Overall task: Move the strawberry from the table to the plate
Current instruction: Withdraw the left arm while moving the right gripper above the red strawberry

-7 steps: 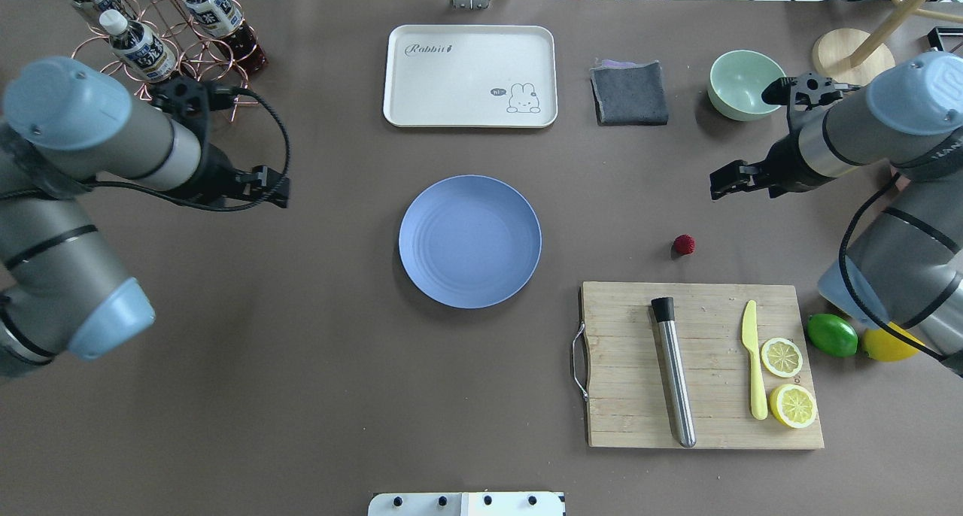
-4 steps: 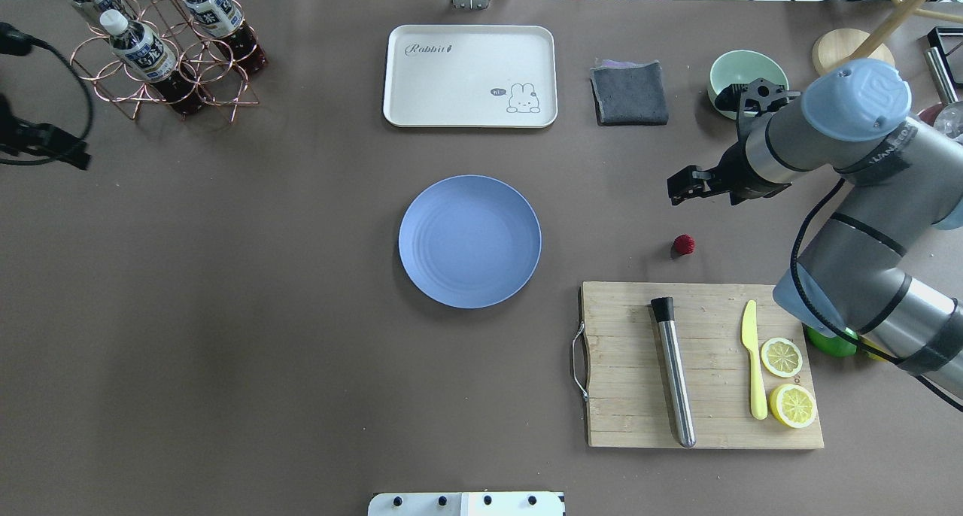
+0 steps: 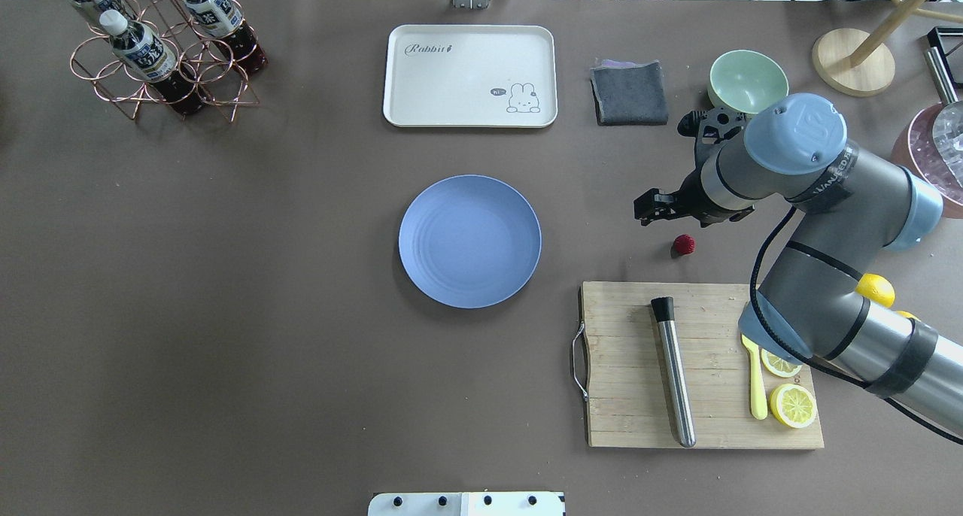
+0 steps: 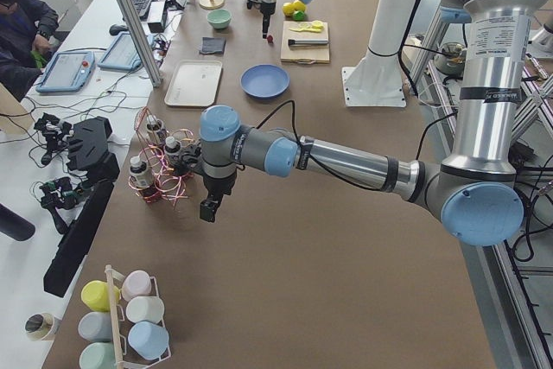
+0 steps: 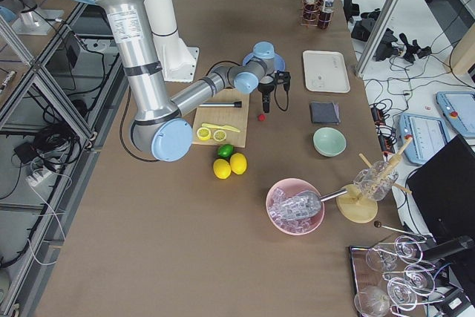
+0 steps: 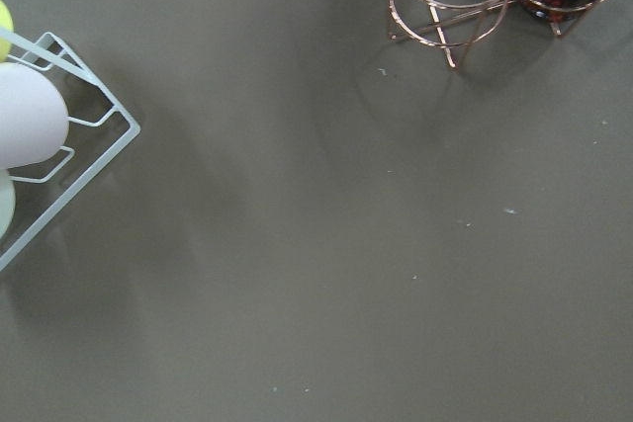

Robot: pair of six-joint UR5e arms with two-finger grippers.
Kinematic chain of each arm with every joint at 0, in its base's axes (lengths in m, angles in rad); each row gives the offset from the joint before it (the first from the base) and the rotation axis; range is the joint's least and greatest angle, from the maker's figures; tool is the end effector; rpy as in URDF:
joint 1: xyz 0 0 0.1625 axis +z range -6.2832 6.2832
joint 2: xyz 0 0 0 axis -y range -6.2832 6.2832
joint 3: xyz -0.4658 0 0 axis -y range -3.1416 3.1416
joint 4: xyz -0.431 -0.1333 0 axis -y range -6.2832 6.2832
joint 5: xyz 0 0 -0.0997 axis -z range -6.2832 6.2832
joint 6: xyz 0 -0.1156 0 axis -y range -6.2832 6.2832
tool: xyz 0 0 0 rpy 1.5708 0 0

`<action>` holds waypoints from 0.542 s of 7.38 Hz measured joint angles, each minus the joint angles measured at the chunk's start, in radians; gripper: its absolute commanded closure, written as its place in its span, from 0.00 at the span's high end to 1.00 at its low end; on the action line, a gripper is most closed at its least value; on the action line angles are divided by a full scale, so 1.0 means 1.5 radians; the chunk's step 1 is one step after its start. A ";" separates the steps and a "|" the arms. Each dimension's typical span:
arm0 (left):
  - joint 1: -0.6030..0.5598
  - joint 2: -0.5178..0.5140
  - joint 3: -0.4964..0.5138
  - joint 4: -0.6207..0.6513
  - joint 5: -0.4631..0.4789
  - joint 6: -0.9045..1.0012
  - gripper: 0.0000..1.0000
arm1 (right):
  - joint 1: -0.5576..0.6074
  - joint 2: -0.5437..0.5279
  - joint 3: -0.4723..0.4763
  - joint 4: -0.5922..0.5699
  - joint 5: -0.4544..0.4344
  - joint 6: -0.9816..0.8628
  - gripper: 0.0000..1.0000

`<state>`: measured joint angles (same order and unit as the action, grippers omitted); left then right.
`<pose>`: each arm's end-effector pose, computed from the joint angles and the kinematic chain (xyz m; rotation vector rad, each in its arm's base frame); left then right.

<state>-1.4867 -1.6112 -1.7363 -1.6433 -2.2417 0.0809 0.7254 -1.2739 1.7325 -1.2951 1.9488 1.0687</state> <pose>-0.0141 -0.5646 0.5995 0.2674 0.6685 0.2512 -0.4402 -0.5115 0.4301 0.1228 -0.8003 0.0722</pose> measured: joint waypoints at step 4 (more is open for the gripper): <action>-0.009 0.013 -0.003 -0.005 -0.003 0.012 0.98 | -0.025 -0.025 -0.008 0.006 -0.030 -0.009 0.82</action>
<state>-1.4999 -1.5920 -1.7407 -1.6508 -2.2464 0.0995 0.6876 -1.3120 1.7206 -1.2859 1.9038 1.0553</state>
